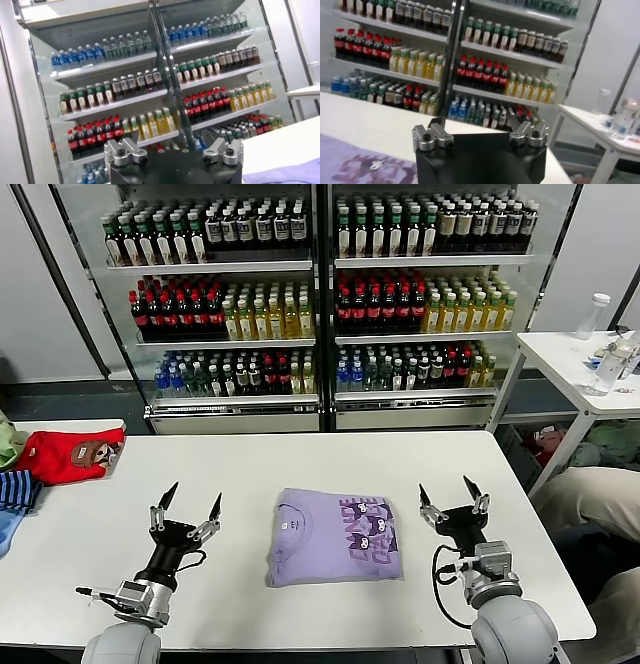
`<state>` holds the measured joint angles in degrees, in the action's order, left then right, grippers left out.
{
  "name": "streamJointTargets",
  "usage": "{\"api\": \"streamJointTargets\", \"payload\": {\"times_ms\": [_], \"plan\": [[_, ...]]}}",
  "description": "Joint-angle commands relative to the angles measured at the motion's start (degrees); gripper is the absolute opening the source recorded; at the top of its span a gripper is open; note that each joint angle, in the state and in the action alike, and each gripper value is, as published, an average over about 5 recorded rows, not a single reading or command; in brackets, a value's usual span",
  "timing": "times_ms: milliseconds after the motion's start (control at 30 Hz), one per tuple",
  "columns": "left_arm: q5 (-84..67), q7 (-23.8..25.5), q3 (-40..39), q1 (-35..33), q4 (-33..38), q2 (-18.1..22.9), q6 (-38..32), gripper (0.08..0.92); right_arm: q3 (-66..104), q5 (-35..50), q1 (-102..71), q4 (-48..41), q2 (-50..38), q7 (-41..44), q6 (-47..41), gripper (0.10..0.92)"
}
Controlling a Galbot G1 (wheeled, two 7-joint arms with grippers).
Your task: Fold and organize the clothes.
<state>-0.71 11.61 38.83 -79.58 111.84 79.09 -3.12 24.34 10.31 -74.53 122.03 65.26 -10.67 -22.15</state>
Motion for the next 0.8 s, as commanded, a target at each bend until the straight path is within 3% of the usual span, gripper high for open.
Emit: {"api": "streamJointTargets", "payload": {"times_ms": [33,467,800], "plan": [[-0.2,0.4,0.2,1.9,-1.9,0.0,-0.4,0.823,2.9,-6.0,1.0,-1.7,-0.4,0.6,1.8,0.823],[0.1,0.8,-1.4,5.8,-3.9,-0.3,-1.0,0.823,3.8,-8.7,3.1,-7.9,0.2,1.5,11.0,0.823],[0.8,0.7,-1.8,7.7,-6.0,0.7,-1.6,0.823,3.0,-8.7,5.2,-12.6,-0.4,1.2,11.8,0.823]]}}
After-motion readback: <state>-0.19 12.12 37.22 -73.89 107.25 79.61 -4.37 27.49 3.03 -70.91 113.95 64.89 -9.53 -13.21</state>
